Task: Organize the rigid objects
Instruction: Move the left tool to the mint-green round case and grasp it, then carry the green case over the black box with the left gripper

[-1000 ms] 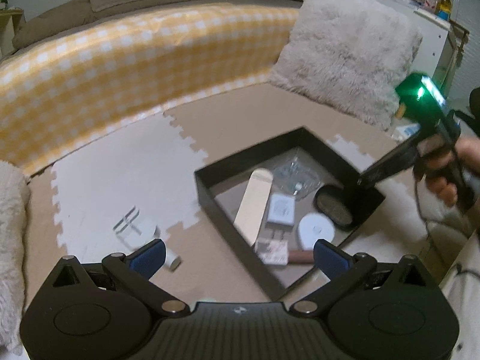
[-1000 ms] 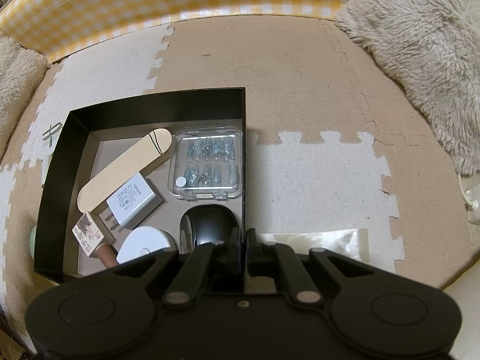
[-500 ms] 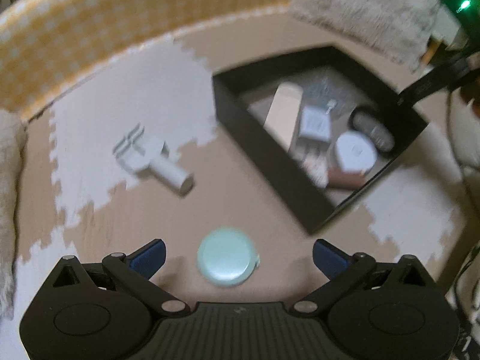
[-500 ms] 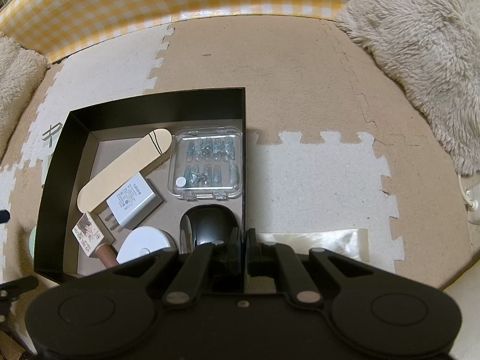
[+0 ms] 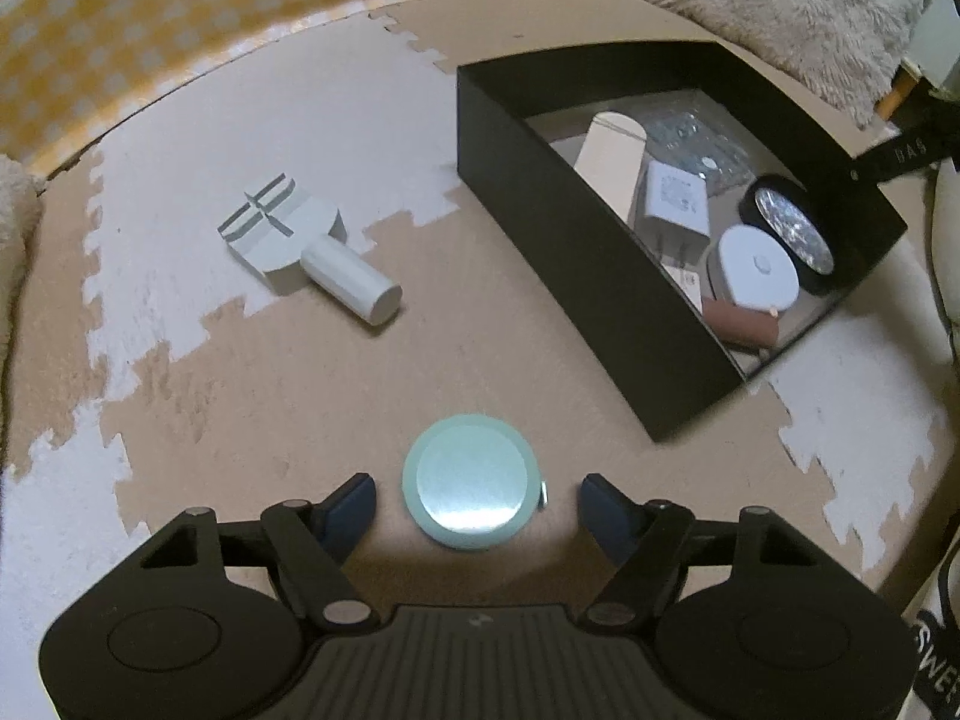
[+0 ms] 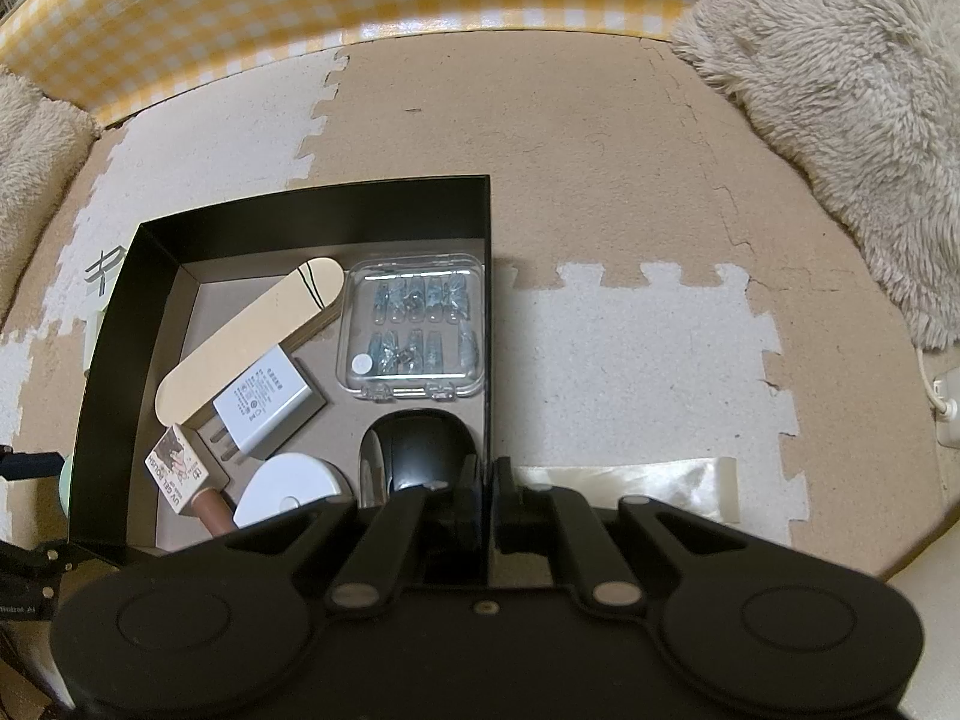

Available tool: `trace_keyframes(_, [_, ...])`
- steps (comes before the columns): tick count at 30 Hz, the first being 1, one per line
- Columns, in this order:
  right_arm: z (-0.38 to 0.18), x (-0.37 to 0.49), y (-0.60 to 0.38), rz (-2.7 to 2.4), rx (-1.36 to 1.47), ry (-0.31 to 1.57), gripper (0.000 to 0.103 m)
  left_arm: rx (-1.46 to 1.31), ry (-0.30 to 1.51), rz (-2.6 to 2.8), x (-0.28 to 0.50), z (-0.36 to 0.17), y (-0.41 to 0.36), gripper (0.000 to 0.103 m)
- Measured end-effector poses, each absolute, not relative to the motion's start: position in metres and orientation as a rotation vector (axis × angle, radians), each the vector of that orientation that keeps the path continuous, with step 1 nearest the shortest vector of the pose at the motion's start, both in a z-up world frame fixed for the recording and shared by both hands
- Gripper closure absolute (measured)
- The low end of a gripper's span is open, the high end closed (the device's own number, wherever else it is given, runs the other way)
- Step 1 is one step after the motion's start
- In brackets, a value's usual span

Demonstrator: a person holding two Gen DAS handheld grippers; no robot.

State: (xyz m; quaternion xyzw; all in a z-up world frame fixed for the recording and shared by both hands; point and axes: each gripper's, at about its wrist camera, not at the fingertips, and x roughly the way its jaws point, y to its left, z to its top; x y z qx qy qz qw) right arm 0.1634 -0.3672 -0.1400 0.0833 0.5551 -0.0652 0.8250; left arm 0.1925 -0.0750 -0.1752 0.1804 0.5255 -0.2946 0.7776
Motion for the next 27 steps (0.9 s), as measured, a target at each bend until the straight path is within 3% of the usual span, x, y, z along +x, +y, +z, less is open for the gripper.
trace_keyframes(2, [-0.14, 0.163, -0.367, -0.139, 0.176, 1.18, 0.099, 0.376, 1.135, -0.634, 0.195, -0.175, -0.074, 0.04])
trace_keyframes(6, [-0.14, 0.163, -0.367, -0.138, 0.178, 1.18, 0.099, 0.379, 1.131, -0.629, 0.197, -0.177, -0.075, 0.05])
trace_keyframes(27, [-0.14, 0.164, -0.367, -0.139, 0.176, 1.181, 0.099, 0.277, 0.99, -0.649, 0.194, -0.132, -0.075, 0.05])
